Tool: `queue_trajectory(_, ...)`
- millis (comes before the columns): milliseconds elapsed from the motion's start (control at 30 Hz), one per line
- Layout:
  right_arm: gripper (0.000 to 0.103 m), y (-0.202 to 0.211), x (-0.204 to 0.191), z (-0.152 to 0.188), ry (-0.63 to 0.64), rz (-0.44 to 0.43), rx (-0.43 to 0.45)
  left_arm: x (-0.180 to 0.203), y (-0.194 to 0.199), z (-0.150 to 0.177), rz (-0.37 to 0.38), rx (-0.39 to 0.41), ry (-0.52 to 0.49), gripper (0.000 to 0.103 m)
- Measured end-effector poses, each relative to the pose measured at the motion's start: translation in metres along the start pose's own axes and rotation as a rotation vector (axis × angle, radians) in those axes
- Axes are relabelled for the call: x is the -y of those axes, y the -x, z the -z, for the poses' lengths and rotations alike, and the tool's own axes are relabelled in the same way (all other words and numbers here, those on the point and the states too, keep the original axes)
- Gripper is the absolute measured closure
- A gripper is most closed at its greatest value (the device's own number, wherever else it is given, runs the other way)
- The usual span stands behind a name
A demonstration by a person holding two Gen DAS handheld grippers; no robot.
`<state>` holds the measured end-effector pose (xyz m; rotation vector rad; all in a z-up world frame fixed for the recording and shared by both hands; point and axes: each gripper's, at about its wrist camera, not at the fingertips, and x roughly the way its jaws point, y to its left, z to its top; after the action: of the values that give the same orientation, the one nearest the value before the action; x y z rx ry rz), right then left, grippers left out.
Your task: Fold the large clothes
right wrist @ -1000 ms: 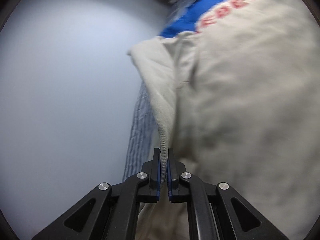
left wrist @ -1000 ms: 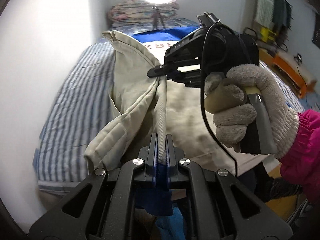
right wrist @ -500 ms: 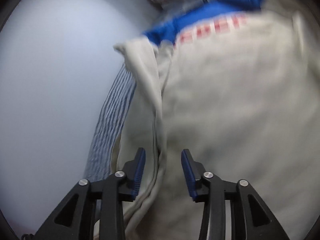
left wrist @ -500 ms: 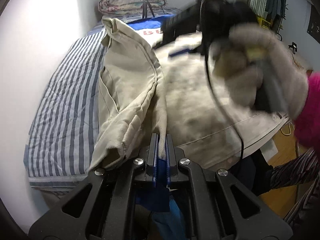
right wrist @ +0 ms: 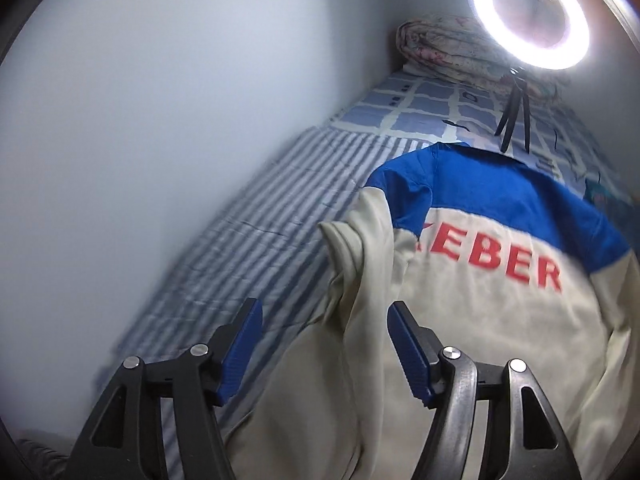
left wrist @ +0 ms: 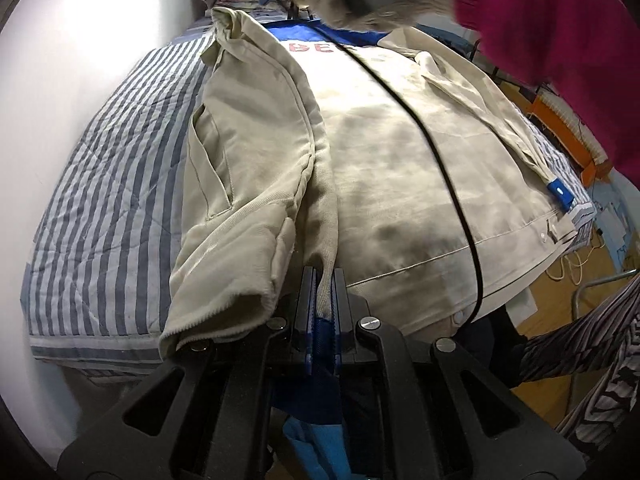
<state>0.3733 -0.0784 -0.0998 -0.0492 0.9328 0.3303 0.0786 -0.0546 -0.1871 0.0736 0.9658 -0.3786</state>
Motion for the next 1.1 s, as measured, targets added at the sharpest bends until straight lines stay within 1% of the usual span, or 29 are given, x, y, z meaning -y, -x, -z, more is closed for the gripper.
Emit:
queue_trajectory(33, 0.035, -0.012, -0.003, -0.005, 0.022, 0.04, -0.023, -0.001, 0.001, 0.0, 0.005, 0.001, 0.006, 0.099)
queue_trajectory(100, 0.036, -0.027, -0.007, -0.012, 0.057, 0.093, -0.055, -0.003, 0.001, -0.001, 0.011, 0.002, 0.013, 0.099)
queue_trajectory(200, 0.041, -0.045, -0.007, -0.019, 0.09, 0.179, -0.094, -0.003, 0.001, 0.0, 0.014, -0.001, 0.017, 0.099)
queue_trajectory(233, 0.057, -0.05, -0.005, -0.021, 0.097, 0.205, -0.108, -0.003, 0.001, 0.0, 0.015, -0.001, 0.018, 0.099)
queue_trajectory(267, 0.076, -0.053, -0.002, -0.023, 0.096, 0.212, -0.124, -0.003, 0.001, 0.0, 0.016, 0.0, 0.017, 0.099)
queue_trajectory(300, 0.083, -0.053, 0.003, -0.023, 0.086, 0.194, -0.137, -0.003, 0.001, 0.0, 0.016, 0.001, 0.017, 0.099)
queue_trajectory(333, 0.089, -0.052, 0.009, -0.025, 0.071, 0.156, -0.136, -0.003, 0.002, -0.001, 0.018, 0.002, 0.018, 0.099)
queue_trajectory(367, 0.092, -0.047, 0.016, -0.027, 0.054, 0.115, -0.122, -0.003, 0.002, -0.002, 0.019, 0.003, 0.019, 0.099)
queue_trajectory(400, 0.093, -0.045, 0.023, -0.029, 0.034, 0.078, -0.108, -0.004, 0.002, -0.002, 0.022, 0.005, 0.022, 0.099)
queue_trajectory(467, 0.094, -0.035, 0.058, -0.032, -0.09, -0.064, -0.062, -0.004, 0.002, -0.002, 0.022, 0.005, 0.021, 0.099)
queue_trajectory(500, 0.094, -0.035, 0.077, -0.031, -0.152, -0.11, -0.044, -0.003, 0.001, -0.003, 0.023, 0.004, 0.02, 0.099)
queue_trajectory(567, 0.094, -0.041, 0.106, -0.022, -0.235, -0.185, -0.022, -0.001, 0.001, -0.005, 0.023, 0.006, 0.011, 0.099)
queue_trajectory(600, 0.094, -0.048, 0.123, -0.014, -0.271, -0.201, -0.022, 0.0, 0.0, -0.006, 0.023, 0.008, 0.003, 0.099)
queue_trajectory(700, 0.094, -0.08, 0.154, 0.011, -0.338, -0.188, -0.07, 0.005, -0.006, -0.009, 0.034, -0.006, -0.007, 0.099)
queue_trajectory(767, 0.095, -0.101, 0.163, 0.026, -0.375, -0.181, -0.101, 0.01, -0.012, -0.01, 0.038, -0.018, -0.019, 0.099)
queue_trajectory(800, 0.095, -0.109, 0.162, 0.031, -0.373, -0.167, -0.118, 0.013, -0.015, -0.01, 0.035, -0.024, -0.03, 0.099)
queue_trajectory(833, 0.095, -0.114, 0.159, 0.033, -0.353, -0.152, -0.117, 0.014, -0.016, -0.01, 0.034, -0.027, -0.036, 0.099)
queue_trajectory(867, 0.094, -0.113, 0.155, 0.032, -0.326, -0.136, -0.099, 0.015, -0.018, -0.01, 0.034, -0.03, -0.04, 0.098)
queue_trajectory(933, 0.093, -0.111, 0.148, 0.027, -0.288, -0.109, -0.106, 0.016, -0.019, -0.01, 0.052, -0.034, -0.035, 0.098)
queue_trajectory(967, 0.085, -0.106, 0.145, 0.024, -0.277, -0.091, -0.107, 0.016, -0.018, -0.009, 0.07, -0.035, -0.03, 0.098)
queue_trajectory(1000, 0.082, -0.099, 0.144, 0.023, -0.274, -0.078, -0.1, 0.017, -0.017, -0.009, 0.086, -0.035, -0.029, 0.098)
queue_trajectory(1033, 0.073, -0.089, 0.143, 0.022, -0.274, -0.066, -0.085, 0.018, -0.015, -0.008, 0.09, -0.029, -0.028, 0.098)
queue_trajectory(1067, 0.068, -0.077, 0.142, 0.021, -0.283, -0.063, -0.063, 0.018, -0.012, -0.007, 0.095, -0.019, -0.028, 0.098)
queue_trajectory(1100, 0.068, -0.066, 0.146, 0.022, -0.296, -0.07, -0.044, 0.018, -0.007, -0.005, 0.112, -0.007, -0.028, 0.098)
